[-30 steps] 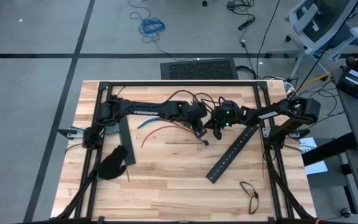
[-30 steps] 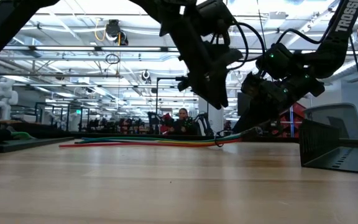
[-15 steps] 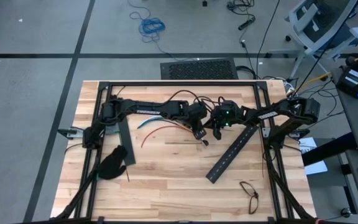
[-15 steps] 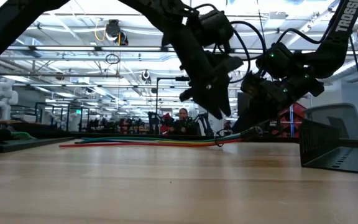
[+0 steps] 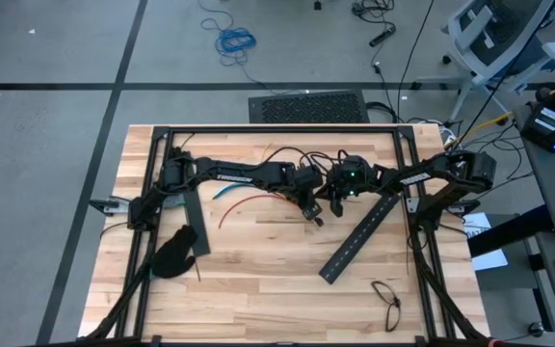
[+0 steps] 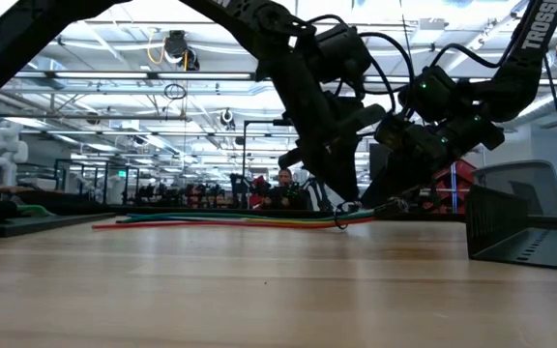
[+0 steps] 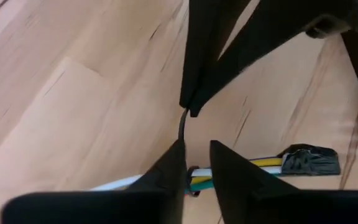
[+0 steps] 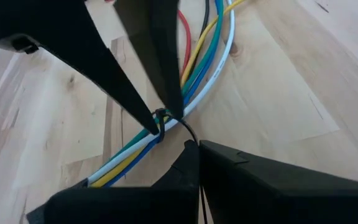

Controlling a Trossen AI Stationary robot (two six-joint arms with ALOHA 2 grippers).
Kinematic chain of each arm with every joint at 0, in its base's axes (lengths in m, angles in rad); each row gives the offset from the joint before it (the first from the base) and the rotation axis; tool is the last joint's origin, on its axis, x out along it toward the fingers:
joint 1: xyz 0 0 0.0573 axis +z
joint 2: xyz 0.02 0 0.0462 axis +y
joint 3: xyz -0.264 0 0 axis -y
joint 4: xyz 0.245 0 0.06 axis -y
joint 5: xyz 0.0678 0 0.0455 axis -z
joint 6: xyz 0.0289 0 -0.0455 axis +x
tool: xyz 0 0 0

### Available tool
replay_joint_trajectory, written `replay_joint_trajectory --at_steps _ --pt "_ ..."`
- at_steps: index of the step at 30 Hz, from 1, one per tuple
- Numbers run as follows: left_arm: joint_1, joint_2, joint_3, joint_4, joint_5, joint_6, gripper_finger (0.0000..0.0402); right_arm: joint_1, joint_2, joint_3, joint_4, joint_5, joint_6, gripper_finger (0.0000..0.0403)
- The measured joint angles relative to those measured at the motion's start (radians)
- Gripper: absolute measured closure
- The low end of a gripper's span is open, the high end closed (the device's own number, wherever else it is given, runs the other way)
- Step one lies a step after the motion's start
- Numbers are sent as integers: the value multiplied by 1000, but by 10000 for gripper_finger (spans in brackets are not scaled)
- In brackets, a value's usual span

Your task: Ziptie cables

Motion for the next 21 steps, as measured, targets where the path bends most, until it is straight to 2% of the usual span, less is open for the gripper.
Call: replay_joint_trajectory --at_steps 4,6,21 --pt "-2 0 0 -9 -3 -22 389 -1 0 0 0 3 0 403" --pt "-2 0 0 -31 -3 -27 397 -1 0 0 -1 3 0 403" --pt "-6 0 0 -37 -29 -27 386 -2 0 0 27 2 0 403"
